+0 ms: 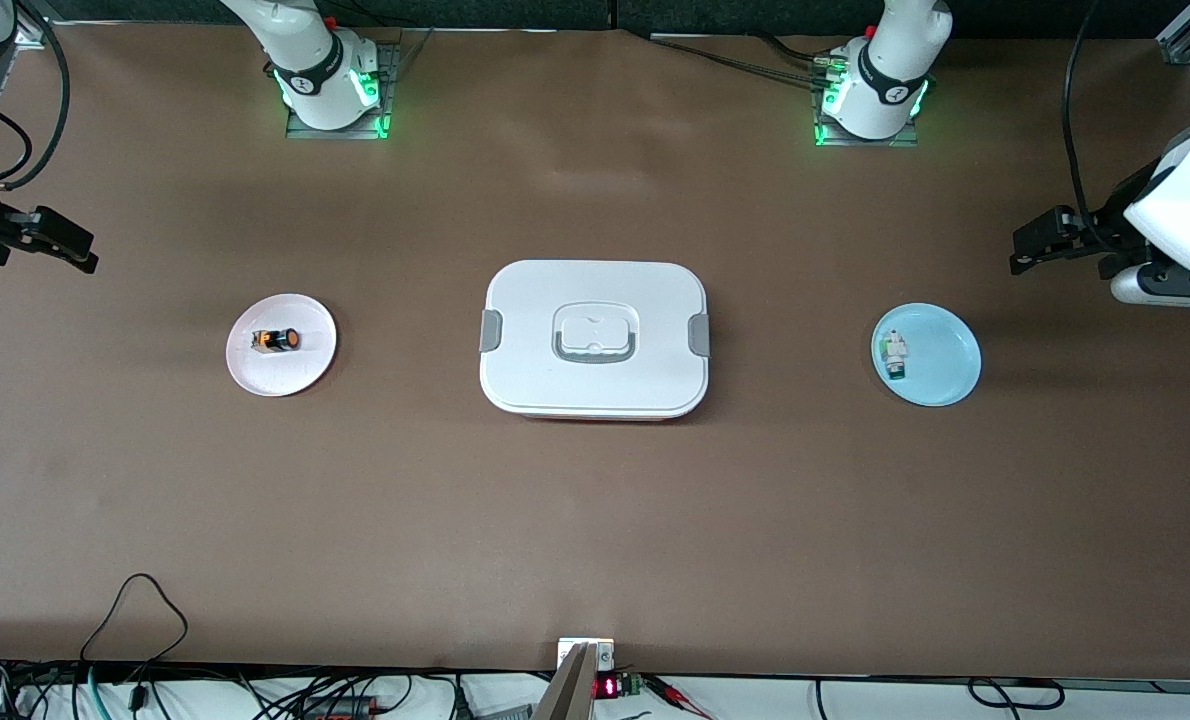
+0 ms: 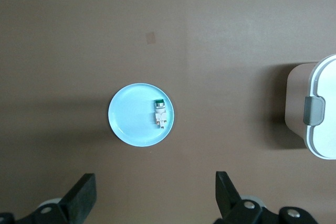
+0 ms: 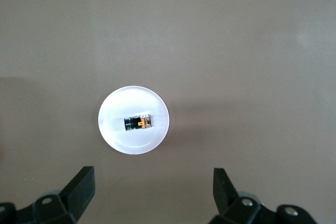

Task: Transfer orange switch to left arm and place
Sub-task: 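Move the right gripper toward the black-orange switch on the white plate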

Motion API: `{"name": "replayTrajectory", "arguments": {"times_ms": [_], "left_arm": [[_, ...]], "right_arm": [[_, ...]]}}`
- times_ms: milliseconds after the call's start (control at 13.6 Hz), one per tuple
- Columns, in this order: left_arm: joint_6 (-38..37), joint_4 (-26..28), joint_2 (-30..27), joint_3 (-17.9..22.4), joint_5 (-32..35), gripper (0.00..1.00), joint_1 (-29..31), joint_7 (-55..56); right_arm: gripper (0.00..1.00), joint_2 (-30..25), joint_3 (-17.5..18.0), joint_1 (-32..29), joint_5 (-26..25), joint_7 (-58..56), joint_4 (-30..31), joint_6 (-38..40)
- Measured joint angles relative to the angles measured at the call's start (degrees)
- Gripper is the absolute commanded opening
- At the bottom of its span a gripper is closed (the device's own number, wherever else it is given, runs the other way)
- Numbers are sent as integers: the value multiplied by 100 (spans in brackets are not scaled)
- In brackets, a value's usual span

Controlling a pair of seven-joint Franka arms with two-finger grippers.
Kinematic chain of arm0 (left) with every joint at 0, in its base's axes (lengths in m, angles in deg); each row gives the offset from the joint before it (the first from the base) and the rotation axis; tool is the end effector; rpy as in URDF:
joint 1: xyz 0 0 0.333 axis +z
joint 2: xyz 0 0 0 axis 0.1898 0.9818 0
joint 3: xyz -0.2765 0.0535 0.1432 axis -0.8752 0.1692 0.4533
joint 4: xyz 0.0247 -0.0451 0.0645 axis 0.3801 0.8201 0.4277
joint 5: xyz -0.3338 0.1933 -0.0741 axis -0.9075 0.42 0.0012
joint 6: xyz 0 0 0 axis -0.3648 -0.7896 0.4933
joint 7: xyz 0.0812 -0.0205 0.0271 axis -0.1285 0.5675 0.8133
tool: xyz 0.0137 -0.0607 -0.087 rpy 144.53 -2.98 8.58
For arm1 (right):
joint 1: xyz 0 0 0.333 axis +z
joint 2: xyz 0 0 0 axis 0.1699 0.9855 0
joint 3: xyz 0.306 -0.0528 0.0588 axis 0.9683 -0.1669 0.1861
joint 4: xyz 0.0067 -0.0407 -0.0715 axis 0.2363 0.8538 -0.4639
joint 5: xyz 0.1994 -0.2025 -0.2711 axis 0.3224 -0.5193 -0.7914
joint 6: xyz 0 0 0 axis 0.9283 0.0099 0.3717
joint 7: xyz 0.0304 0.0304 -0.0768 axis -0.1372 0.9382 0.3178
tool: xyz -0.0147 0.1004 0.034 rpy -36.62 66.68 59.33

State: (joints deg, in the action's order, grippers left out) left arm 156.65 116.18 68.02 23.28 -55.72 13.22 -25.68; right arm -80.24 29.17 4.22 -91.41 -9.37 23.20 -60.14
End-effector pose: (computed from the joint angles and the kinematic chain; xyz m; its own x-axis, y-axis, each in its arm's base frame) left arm 0.5753 -0.0305 0.6033 0.9974 -0.0340 -0.0635 -0.0327 -0.9992 0.0215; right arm 0.5562 -0.0519 0.5757 0.9984 -0.0553 0.0151 -0.0563 -0.9952 0.0796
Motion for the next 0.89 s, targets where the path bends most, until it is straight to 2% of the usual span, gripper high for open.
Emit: {"name": "replayTrajectory", "arguments": {"times_ms": [516, 885], "left_arm": [[-7, 0, 0, 0, 0, 100, 0, -17], [-13, 0, 0, 0, 0, 100, 0, -19]], "right_arm": [[100, 53, 21, 5, 10, 1, -32, 10], [100, 560, 31, 15, 18, 1, -40, -55]]}}
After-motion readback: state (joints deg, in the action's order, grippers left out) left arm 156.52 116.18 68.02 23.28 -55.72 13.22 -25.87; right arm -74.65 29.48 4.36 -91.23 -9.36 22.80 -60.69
